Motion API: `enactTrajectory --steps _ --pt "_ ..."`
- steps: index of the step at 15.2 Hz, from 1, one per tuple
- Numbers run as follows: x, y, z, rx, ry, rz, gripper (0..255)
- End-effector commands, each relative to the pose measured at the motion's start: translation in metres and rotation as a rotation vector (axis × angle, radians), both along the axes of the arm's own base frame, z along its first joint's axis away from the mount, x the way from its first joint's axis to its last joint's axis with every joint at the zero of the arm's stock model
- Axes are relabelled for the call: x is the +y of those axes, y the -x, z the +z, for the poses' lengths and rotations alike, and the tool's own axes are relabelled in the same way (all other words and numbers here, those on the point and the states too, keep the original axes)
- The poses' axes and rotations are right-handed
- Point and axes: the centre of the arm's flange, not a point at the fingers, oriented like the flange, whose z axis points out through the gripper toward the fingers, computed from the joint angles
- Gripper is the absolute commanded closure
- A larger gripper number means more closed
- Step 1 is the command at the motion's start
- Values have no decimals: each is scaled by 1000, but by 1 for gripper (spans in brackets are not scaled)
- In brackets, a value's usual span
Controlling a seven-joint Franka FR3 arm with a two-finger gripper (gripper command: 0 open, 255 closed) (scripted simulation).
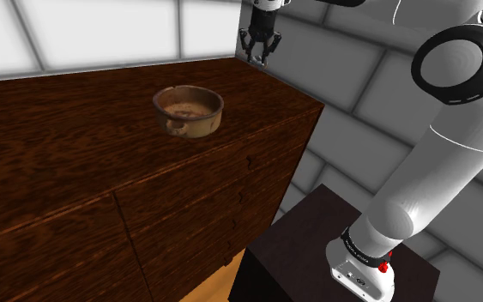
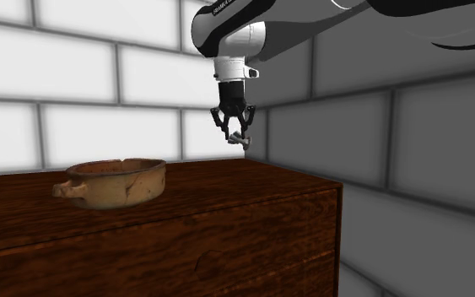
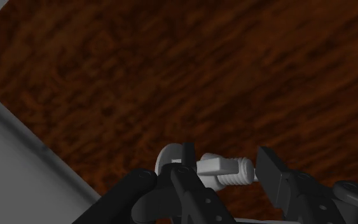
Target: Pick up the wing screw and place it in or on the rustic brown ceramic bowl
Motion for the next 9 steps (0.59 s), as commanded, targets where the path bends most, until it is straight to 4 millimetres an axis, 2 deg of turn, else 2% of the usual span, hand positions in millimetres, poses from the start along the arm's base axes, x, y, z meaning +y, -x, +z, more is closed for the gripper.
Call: enactTrajectory --steps 1,6,9 --pt "0 -1 11 0 0 0 255" --pt "0 -1 35 0 0 0 255" --pt "39 9 36 0 0 0 255"
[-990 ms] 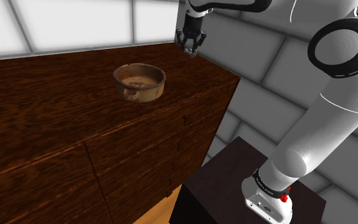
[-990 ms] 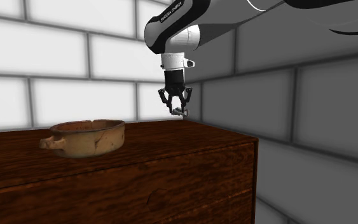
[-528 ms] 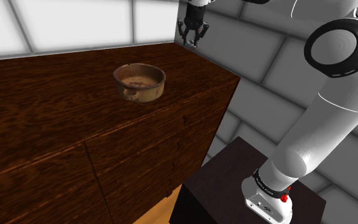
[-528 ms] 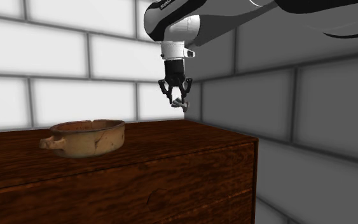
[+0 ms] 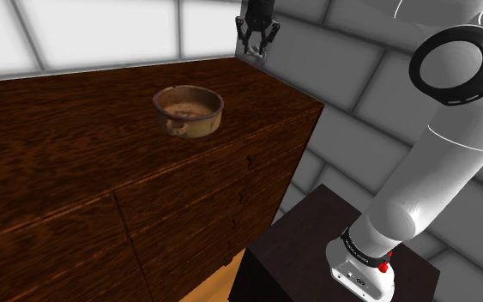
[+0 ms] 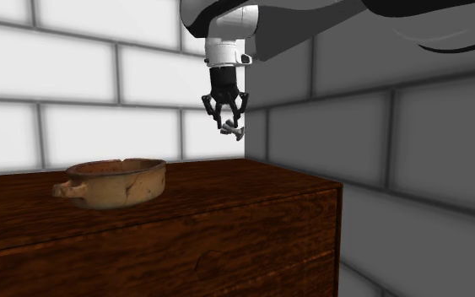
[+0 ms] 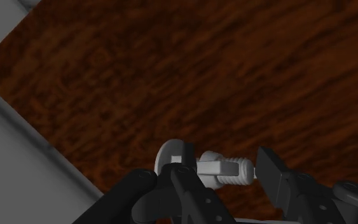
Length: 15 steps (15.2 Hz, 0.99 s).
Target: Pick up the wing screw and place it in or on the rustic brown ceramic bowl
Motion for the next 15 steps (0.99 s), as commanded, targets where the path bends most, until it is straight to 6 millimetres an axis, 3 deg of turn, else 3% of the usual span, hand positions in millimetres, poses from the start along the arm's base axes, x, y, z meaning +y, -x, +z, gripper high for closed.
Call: enactTrajectory --steps 1,15 --pt "22 5 2 0 0 -1 255" --pt "201 50 4 0 0 -1 255"
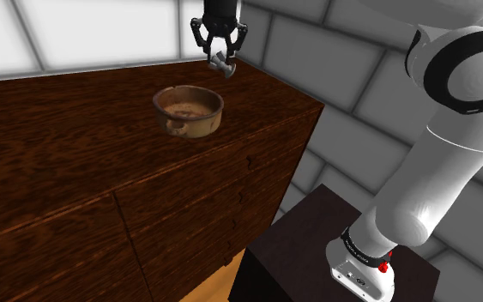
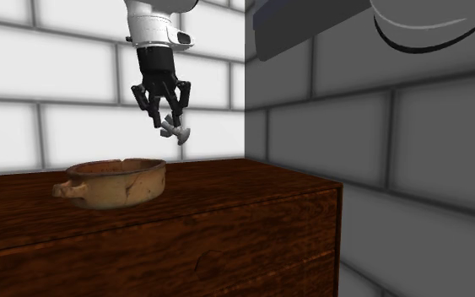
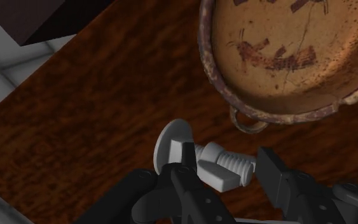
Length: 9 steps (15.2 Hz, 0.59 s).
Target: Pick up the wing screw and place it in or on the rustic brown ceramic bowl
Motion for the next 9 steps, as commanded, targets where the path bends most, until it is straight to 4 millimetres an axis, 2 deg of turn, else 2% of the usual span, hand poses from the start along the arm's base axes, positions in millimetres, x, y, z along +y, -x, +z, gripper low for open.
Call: enactTrajectory --steps 1,8,9 --pt "28 4 3 0 -1 -2 255" --pt "117 27 4 0 -1 -2 255" --pt "125 29 4 0 -1 -2 255"
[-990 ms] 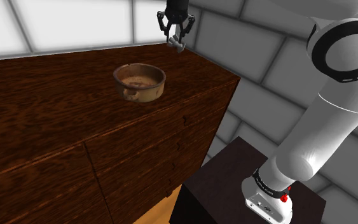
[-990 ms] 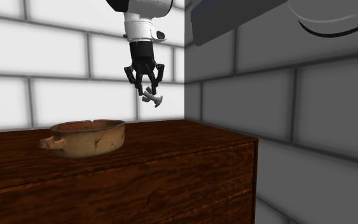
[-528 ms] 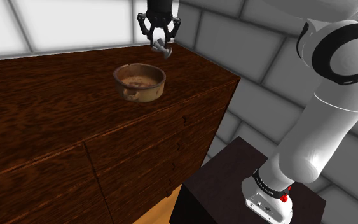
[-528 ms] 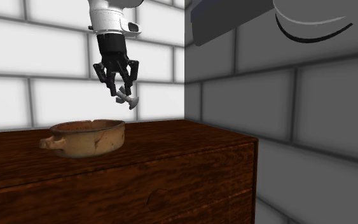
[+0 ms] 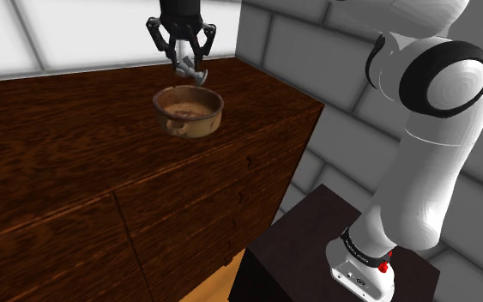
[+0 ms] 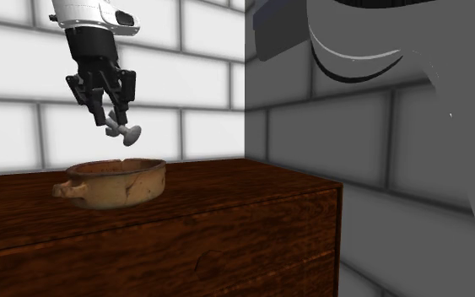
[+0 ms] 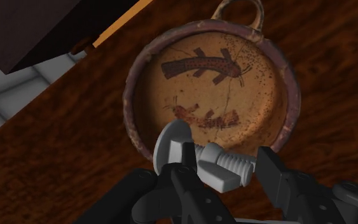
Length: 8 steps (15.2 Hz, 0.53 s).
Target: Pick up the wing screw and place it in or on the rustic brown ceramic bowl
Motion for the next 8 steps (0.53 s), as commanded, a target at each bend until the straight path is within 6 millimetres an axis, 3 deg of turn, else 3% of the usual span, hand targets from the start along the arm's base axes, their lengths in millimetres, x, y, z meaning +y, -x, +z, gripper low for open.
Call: enactTrajectory --steps 1,8 --pt "10 5 -5 0 0 -2 255" --pt "10 5 -42 0 0 -2 255"
